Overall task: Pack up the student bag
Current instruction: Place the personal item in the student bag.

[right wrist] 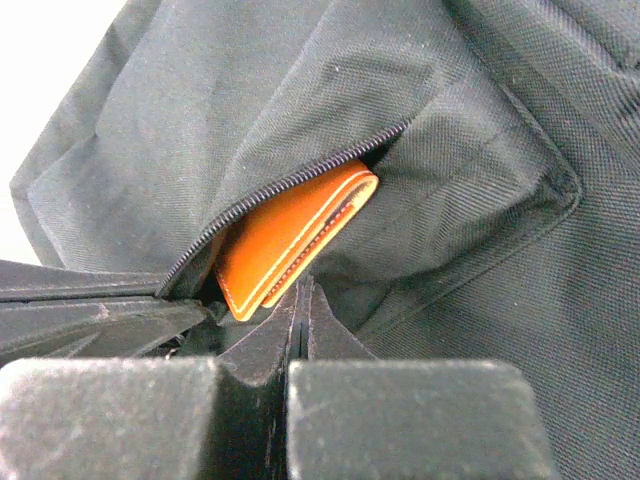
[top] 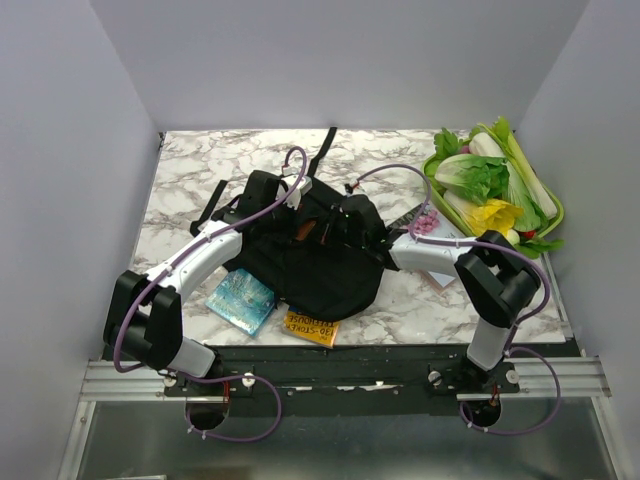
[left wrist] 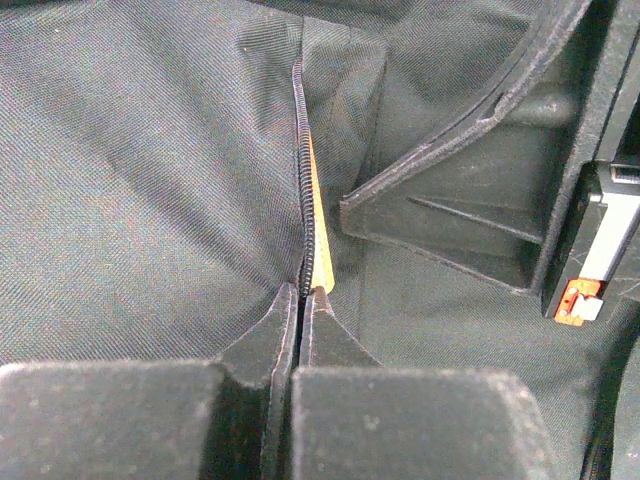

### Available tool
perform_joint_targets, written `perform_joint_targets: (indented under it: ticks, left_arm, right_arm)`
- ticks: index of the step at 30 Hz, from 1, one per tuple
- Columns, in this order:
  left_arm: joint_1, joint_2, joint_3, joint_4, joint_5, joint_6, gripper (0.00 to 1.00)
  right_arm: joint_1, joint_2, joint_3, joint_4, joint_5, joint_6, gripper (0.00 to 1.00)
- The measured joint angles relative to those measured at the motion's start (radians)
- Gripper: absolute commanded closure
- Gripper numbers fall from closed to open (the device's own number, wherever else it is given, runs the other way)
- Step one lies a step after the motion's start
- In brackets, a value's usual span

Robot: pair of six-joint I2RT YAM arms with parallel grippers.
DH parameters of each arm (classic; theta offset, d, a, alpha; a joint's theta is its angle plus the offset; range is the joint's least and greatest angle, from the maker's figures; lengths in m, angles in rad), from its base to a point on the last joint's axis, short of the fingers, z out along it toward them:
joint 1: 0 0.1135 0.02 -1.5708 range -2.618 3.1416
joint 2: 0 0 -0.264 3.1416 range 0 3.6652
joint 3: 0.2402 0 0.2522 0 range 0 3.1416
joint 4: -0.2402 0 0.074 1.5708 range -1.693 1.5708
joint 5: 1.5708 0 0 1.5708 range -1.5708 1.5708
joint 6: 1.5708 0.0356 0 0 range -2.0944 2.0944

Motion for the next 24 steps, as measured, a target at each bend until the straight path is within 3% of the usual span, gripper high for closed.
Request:
perform_joint_targets:
  ticks: [21, 24]
  left_arm:
    - [0.006, -0.003, -0.004, 0.0, 0.048, -0.001, 1.0]
    - [0.008, -0.004, -0.003, -0.006, 0.061, 0.002, 0.94]
  right_arm:
    - [0.0, 0.151, 0.161, 0.038, -0.022, 0.037, 0.99]
    - [0.0, 0.123, 0.118, 0.048, -0.02, 0.033, 0.81]
